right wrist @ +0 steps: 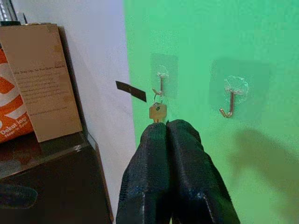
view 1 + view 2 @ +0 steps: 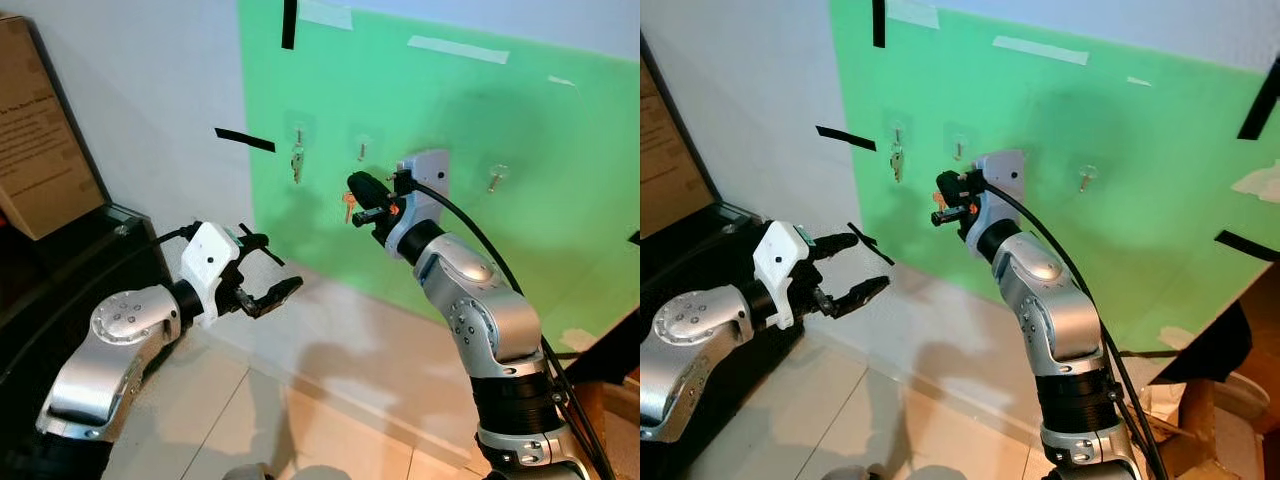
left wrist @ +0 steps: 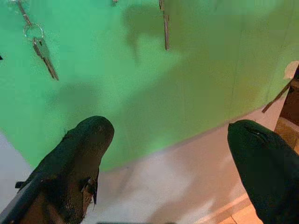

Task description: Hang keys on a hook

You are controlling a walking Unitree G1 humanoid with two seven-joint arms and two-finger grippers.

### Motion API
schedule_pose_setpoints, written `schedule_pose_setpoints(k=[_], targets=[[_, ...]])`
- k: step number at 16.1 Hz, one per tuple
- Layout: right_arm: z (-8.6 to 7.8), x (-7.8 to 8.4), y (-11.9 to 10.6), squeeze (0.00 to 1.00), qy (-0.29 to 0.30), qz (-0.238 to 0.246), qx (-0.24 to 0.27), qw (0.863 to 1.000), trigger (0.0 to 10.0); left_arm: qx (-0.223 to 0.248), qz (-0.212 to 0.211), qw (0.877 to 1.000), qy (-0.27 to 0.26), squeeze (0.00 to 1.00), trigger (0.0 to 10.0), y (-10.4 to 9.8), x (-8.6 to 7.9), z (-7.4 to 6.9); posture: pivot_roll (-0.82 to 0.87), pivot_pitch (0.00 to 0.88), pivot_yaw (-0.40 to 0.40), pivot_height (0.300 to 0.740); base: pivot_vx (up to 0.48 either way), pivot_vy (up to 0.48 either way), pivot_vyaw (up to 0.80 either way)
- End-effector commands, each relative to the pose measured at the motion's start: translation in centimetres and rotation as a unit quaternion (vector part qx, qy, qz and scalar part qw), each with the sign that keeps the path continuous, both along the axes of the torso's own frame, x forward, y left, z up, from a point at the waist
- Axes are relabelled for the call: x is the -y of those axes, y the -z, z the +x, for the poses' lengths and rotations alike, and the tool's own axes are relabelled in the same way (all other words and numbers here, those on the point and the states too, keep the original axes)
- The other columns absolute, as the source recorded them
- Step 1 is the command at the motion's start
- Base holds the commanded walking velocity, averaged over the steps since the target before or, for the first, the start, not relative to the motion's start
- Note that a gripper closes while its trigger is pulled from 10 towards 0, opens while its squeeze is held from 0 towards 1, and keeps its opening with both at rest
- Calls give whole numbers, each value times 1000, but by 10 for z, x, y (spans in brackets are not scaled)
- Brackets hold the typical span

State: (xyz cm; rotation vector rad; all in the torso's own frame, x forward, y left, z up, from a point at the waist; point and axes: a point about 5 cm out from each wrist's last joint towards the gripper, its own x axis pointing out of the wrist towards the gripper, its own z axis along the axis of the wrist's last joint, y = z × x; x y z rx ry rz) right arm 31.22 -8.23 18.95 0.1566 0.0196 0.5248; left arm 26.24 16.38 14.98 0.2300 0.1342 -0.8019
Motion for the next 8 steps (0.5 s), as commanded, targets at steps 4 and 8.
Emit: schedule_pose_setpoints(k=[4,8], targets=[[-16,16,22,0,47,-6,-38,998,10000,29,3,993,-114,0,10000,4,-10,7,46,0,-13,740,0,0,0],[-33,33,50,0,118,16,-89,989,10000,27,-8,987,-158,0,10000,9,-11,7,34,0,-1,740,0,0,0]])
